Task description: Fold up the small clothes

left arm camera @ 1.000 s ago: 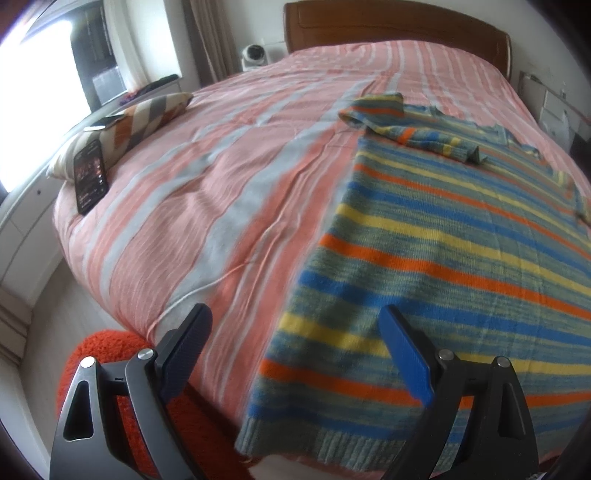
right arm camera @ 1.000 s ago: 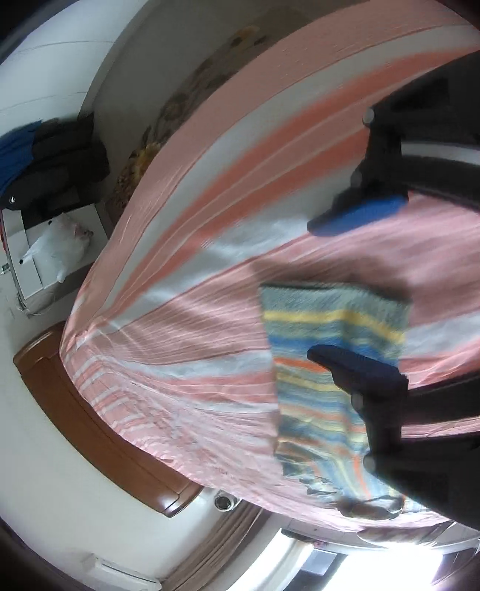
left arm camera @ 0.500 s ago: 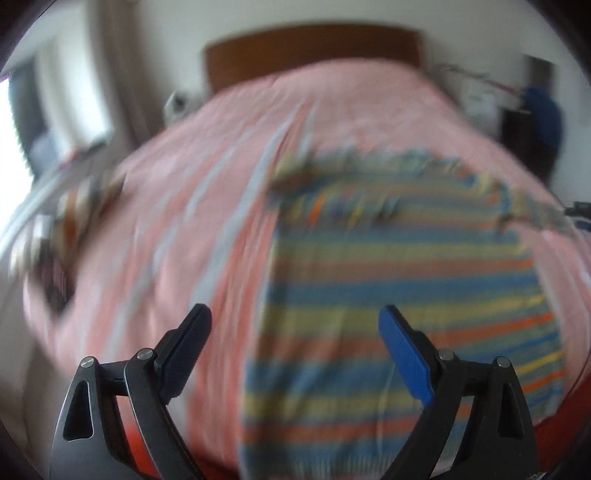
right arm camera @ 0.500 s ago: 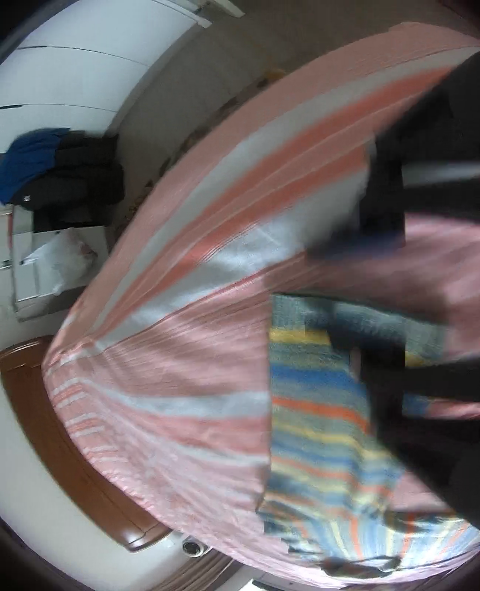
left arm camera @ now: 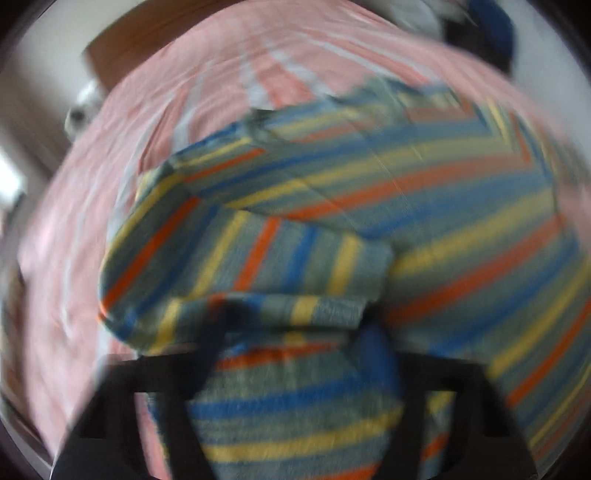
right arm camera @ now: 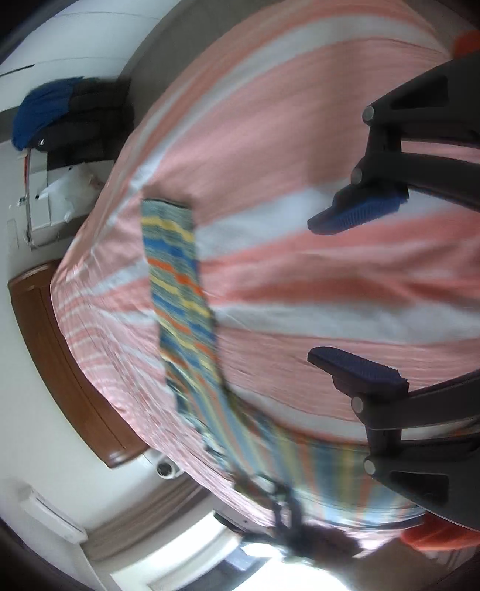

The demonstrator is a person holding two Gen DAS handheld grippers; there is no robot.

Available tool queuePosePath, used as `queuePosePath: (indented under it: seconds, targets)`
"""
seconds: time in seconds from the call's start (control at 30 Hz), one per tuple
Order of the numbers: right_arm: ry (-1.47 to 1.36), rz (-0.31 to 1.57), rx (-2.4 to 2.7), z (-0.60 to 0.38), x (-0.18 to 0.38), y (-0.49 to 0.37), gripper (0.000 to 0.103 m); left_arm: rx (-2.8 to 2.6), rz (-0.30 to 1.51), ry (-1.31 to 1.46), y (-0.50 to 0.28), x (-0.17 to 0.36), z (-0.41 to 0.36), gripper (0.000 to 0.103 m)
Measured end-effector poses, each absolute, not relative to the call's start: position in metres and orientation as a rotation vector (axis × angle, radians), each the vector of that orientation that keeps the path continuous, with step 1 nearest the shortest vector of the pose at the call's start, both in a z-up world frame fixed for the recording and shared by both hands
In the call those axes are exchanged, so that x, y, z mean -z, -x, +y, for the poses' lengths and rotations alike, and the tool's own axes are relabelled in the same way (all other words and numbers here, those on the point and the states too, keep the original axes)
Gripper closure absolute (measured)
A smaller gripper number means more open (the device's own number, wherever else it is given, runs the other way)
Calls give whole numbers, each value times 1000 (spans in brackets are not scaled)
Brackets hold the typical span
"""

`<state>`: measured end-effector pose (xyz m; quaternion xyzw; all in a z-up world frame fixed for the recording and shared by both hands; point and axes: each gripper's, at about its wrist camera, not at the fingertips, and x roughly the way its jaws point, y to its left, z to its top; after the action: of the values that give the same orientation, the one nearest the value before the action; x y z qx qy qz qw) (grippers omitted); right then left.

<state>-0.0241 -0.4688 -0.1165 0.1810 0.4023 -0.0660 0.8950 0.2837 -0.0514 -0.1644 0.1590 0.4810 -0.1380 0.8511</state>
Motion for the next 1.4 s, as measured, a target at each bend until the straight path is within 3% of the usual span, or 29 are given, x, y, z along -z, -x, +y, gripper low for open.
queuePosePath:
  seconds: [0.2,0.4,0.53,0.87,1.03,1.1,1.17,1.27,1.4]
  targets:
    - [-271,790,104,-443,116,45,40,-15,895,115,-307,97,87,97]
    - [-275,812,106,-437,132,36,40,-373,957,343,-319,116,227,97]
    - [-251,823,125,-432,138,33,40,-446,995,380,-315,146,257,98]
    - [-212,838,144,-430,145,29,40,-462,1011,391,-307,164,286,97]
    - [-211,837,149,-430,147,29,40,-471,991,439,-287,153,308,87]
    - [-207,836,148,-430,148,28,39,-446,945,506,-278,146,326,62]
    - [-204,836,148,-430,149,27,38,-417,927,575,-279,143,341,47]
    - [-192,841,154,-428,150,23,37,-368,945,581,-297,146,344,40]
    - [-163,850,163,-425,150,20,37,-299,1001,491,-331,159,323,43]
